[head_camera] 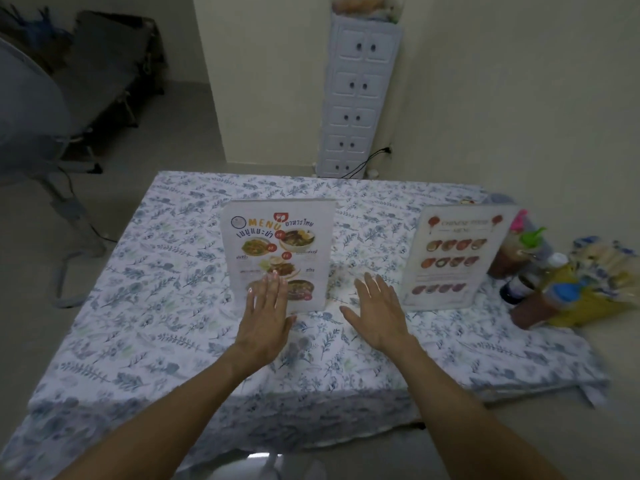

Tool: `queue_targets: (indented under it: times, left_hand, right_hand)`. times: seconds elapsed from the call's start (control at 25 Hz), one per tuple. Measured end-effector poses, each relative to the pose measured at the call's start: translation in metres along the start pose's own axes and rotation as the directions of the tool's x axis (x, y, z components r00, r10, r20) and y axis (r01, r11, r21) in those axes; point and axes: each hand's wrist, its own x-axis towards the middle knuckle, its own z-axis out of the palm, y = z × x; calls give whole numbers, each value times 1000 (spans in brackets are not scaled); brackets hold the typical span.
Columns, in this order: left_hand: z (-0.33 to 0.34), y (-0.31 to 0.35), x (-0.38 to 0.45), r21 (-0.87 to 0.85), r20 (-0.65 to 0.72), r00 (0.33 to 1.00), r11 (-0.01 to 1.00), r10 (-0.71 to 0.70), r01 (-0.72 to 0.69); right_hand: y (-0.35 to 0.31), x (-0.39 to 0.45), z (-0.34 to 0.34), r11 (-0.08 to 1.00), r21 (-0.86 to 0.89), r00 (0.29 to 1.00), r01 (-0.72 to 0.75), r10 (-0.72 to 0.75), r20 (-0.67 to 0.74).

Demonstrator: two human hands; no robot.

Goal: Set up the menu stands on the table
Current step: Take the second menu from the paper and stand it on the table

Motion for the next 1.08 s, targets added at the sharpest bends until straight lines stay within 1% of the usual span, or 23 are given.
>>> queue_targets:
  times: [0.12,0.28,0.36,0.44,0.56,0.68,0.76,0.84,0.92,0.96,1.04,1.08]
  left_hand:
    - [2,33,11,56,48,996,995,82,-84]
    - [9,88,20,85,151,977,982,153,-167]
    - [11,116,30,104,174,967,973,186,-206]
    - [16,144,44,86,175,963,971,206,-223]
    - [28,183,66,15,163,973,985,165,-170]
    - [40,221,82,-100,137,990,994,46,-32]
    - [47,245,95,-208,100,994,976,-50,70]
    - [50,261,106,-368,71,987,916,-145,161]
    - [54,271,116,-535,48,972,816,-229,219]
    - [55,274,119,-607,17,967,766,-254,212]
    - [53,278,126,-733,-63,957,664,-284,149]
    - [51,278,129,-784,-66,947,604,-314,145]
  right_hand:
    - [27,-26,-4,994,27,994,-105,105,-21]
    - [75,-59,-12,974,60,974,-218,221,-50]
    - [104,-69,-21,961,83,961,-263,269,-66]
    - [137,-71,-27,950,105,949,-293,302,-91]
    - [191,-63,-30,934,174,937,-312,333,-109]
    - [241,-41,-34,932,250,944,-262,302,-135]
    - [271,-21,-40,930,297,959,-216,259,-112]
    - [290,1,-44,902,392,972,-180,224,-70]
    - [300,19,-46,829,546,979,-120,189,-71]
    - [303,27,-46,784,614,979,-91,182,-88]
    - [307,41,-48,695,716,977,-65,190,-96]
    - [306,46,-49,646,760,975,-70,206,-86]
